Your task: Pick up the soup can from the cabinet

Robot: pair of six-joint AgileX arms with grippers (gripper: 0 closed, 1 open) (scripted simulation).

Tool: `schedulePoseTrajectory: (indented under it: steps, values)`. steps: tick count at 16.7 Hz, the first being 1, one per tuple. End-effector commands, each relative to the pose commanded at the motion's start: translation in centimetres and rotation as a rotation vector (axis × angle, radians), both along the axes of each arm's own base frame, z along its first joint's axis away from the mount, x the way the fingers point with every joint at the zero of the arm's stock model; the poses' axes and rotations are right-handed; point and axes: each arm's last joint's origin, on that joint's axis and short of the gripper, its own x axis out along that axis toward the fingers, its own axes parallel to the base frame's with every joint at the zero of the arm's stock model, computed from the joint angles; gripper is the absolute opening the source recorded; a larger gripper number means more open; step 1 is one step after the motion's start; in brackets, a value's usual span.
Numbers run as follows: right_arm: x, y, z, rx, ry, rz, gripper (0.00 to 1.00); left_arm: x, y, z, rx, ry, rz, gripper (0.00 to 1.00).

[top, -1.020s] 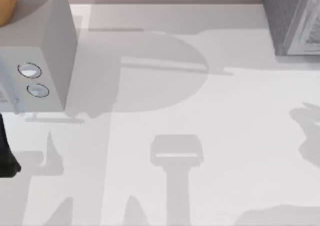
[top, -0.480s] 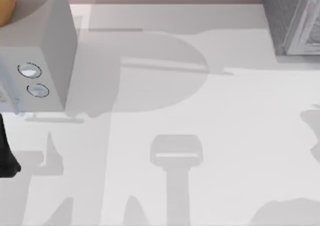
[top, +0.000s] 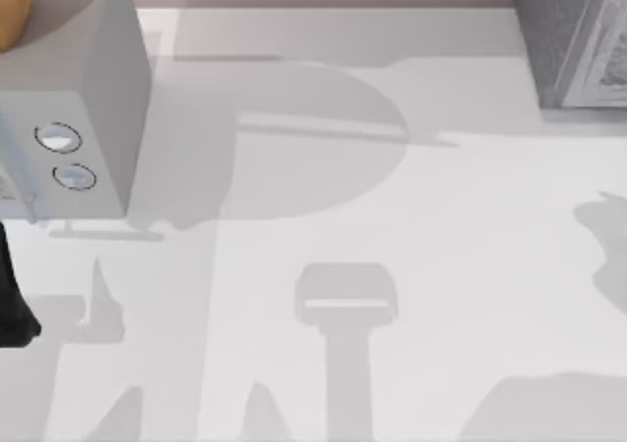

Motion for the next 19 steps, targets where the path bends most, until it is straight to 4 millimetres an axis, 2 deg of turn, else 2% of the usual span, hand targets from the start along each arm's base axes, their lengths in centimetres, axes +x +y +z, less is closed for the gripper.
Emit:
schedulePoseTrajectory:
  steps: [13,19]
  values:
    - [0.00,0.00,0.00,0.000,0.000,0.000,0.98,0.00,0.00,0.00,0.000,0.000,0.000,1.00]
    - [0.00,0.00,0.00,0.000,0.000,0.000,1.00,0.00,0.00,0.00,0.000,0.000,0.000,1.00]
